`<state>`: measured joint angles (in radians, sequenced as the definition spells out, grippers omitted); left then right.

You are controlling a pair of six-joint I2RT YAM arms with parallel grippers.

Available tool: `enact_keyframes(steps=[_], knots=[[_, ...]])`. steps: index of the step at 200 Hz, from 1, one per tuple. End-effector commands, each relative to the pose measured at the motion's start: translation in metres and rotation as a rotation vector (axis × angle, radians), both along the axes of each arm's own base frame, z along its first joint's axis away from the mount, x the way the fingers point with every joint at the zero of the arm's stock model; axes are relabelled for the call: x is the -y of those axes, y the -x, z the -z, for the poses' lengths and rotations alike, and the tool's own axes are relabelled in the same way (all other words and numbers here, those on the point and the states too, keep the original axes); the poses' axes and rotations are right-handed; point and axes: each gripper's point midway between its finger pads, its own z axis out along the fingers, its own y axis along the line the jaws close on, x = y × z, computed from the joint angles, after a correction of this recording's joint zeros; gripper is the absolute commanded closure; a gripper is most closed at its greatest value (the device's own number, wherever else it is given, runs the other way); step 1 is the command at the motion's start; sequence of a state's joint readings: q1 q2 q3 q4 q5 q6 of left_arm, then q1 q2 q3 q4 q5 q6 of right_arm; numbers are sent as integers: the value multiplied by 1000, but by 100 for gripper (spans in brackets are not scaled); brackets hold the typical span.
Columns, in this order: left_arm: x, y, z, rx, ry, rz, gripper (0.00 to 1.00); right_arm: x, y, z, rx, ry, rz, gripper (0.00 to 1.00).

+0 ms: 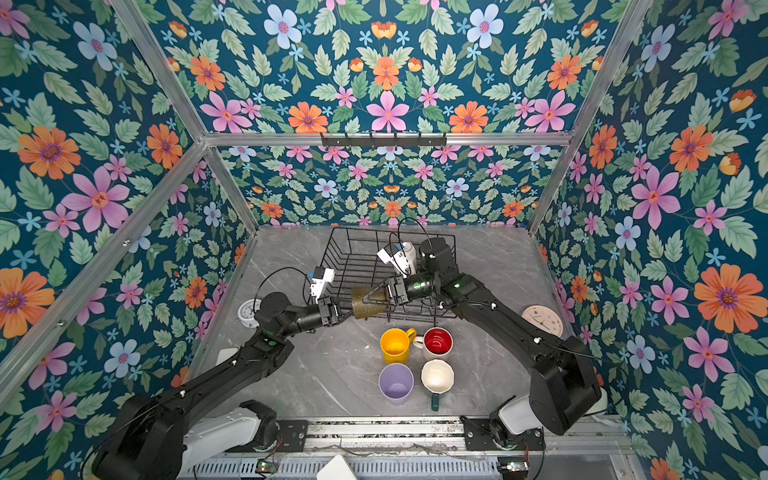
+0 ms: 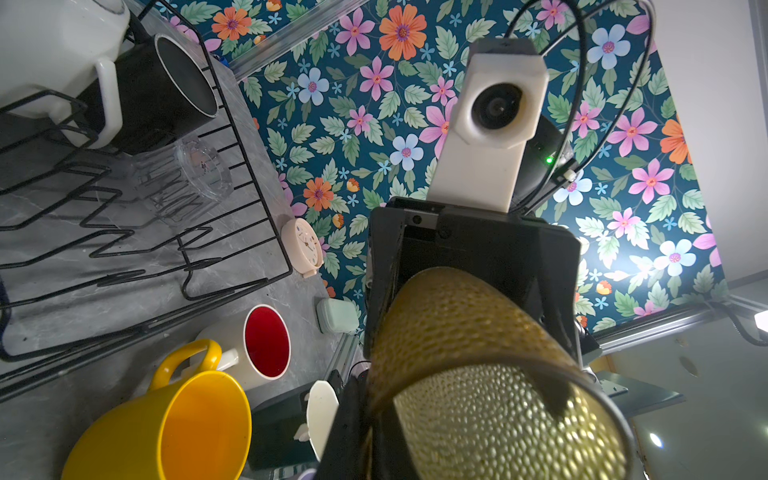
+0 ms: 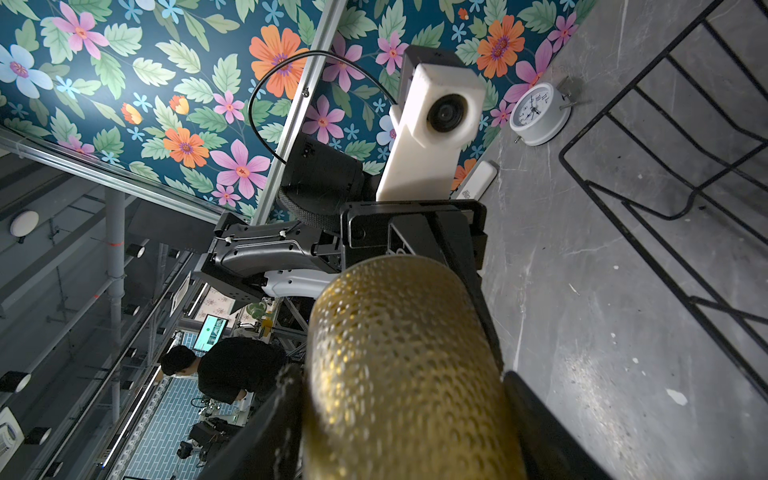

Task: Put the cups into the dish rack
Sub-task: 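Close the right gripper on the gold glass base while the left holds its rim, then carry the gold glass over the rack with the right gripper while the left draws back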

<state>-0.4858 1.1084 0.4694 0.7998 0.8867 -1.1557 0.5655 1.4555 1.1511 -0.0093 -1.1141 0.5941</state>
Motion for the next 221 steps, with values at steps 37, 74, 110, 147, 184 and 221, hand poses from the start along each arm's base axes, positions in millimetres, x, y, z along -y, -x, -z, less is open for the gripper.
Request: enact_keyframes(steps=[37,74,110,147,184,221], knots=[[0,1,-15,50,32,2,100,0,1,-7,29,-2,4,100],[0,2,-15,50,33,2,93,3,1,-22,48,0,31,100],[0,3,-16,51,33,6,75,6,5,-33,64,-7,42,100],[-1,2,-17,58,34,2,53,10,6,-37,75,1,59,100],[-4,-2,-10,60,-15,-43,42,19,6,-38,81,38,89,100],[-15,-10,-8,71,-60,-135,35,32,8,-39,79,68,132,100]])
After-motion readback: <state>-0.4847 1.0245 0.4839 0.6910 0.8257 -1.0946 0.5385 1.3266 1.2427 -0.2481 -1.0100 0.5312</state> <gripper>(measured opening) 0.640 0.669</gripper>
